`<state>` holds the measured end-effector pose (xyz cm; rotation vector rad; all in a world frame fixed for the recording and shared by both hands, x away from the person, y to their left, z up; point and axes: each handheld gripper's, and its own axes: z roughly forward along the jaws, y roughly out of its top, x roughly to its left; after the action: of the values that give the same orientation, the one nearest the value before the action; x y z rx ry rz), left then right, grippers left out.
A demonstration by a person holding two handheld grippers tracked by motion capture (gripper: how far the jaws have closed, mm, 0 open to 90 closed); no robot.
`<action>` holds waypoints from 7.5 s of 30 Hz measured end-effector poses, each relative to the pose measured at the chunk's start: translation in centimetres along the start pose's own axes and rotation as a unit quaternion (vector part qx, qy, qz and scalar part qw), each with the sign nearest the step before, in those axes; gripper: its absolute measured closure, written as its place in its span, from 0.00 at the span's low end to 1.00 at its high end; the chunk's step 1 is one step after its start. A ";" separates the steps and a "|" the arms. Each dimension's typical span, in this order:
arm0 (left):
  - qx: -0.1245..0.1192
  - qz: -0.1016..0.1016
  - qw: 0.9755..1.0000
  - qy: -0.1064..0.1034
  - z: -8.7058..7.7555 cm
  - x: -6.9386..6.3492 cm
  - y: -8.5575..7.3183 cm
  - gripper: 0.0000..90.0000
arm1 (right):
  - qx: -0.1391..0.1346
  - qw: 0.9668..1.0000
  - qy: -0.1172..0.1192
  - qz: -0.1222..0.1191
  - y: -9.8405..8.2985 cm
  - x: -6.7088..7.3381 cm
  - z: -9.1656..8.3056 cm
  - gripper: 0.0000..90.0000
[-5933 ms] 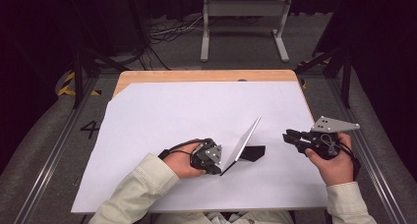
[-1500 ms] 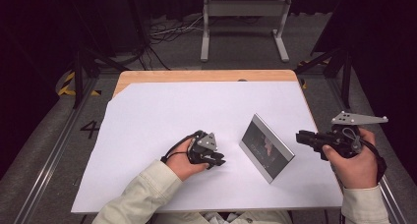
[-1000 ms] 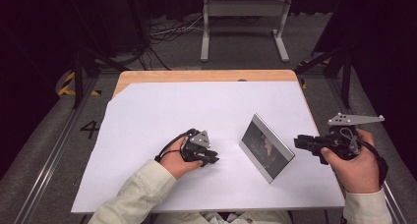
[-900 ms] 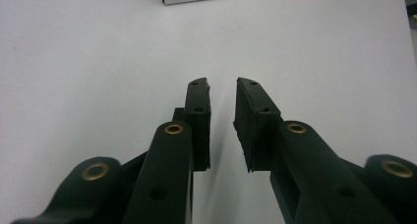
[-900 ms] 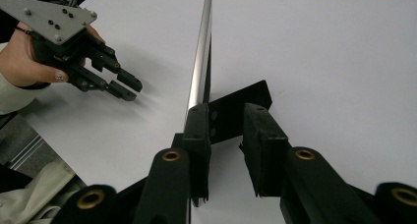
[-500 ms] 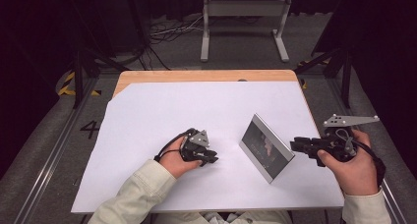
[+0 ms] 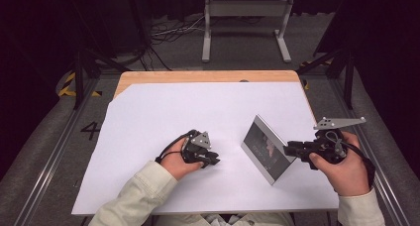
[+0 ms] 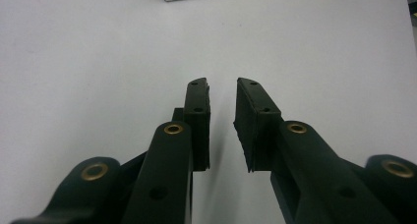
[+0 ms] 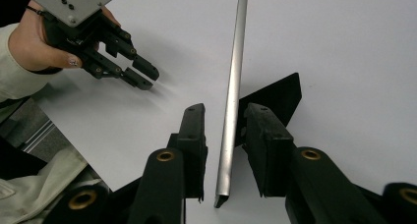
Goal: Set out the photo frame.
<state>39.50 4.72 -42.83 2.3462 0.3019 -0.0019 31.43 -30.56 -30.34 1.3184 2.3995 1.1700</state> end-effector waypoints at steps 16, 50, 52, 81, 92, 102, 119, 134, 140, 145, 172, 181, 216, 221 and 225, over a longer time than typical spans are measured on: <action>-0.002 -0.004 1.000 0.001 -0.1 0.1 0.0 0.84 | 0.026 1.000 0.003 0.000 -0.2 -0.1 2.1 0.78; -0.009 -0.019 1.000 0.010 -1.0 0.4 -0.8 0.84 | 0.026 0.999 -0.033 0.005 0.6 0.2 2.0 0.94; -0.011 -0.023 1.000 0.015 -1.4 0.4 -1.1 0.84 | 0.026 0.999 -0.028 -0.001 0.9 0.2 2.1 0.94; -0.042 -0.118 0.989 0.075 -7.2 1.8 -7.7 0.80 | 0.035 0.990 0.075 -0.116 6.1 -0.6 4.9 0.94; -0.038 -0.128 0.987 0.086 -7.5 2.1 -8.4 0.79 | 0.047 0.981 0.101 -0.160 7.7 0.2 5.7 0.94; -0.035 -0.135 0.985 0.098 -7.7 1.9 -9.1 0.79 | 0.050 0.972 0.131 -0.188 8.9 0.7 6.5 0.94; -0.038 -0.155 0.981 0.110 -8.7 1.4 -10.5 0.79 | 0.061 0.950 0.189 -0.241 11.0 1.1 9.1 0.94; -0.036 -0.153 0.981 0.110 -8.5 1.5 -10.5 0.79 | 0.063 0.940 0.217 -0.255 11.2 0.4 10.4 0.94; -0.036 -0.154 0.981 0.109 -8.5 1.5 -10.5 0.79 | 0.070 0.935 0.228 -0.261 11.2 0.6 11.0 0.94; -0.035 -0.153 0.982 0.109 -8.4 1.5 -10.5 0.79 | 0.078 0.932 0.234 -0.265 11.1 0.9 11.4 0.94; -0.034 -0.150 0.982 0.105 -8.2 1.5 -10.3 0.77 | 0.101 0.927 0.192 -0.305 11.4 -0.2 11.9 0.87; -0.032 -0.150 0.983 0.104 -8.1 1.5 -10.2 0.77 | 0.101 0.929 0.189 -0.302 11.0 -1.7 11.8 0.85; -0.033 -0.151 0.983 0.101 -8.1 1.6 -10.2 0.77 | 0.109 0.934 0.151 -0.305 10.0 -2.0 11.2 0.79; -0.036 -0.151 0.982 0.104 -8.2 1.7 -10.1 0.77 | 0.087 0.938 0.153 -0.298 10.0 -2.0 10.7 0.66; -0.037 -0.150 0.982 0.104 -8.4 1.6 -10.0 0.76 | 0.074 0.941 0.142 -0.297 9.8 -1.9 10.2 0.57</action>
<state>38.19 17.74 -43.92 2.2088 0.7443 0.1085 43.76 -23.38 -30.76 0.3885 2.8306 1.0616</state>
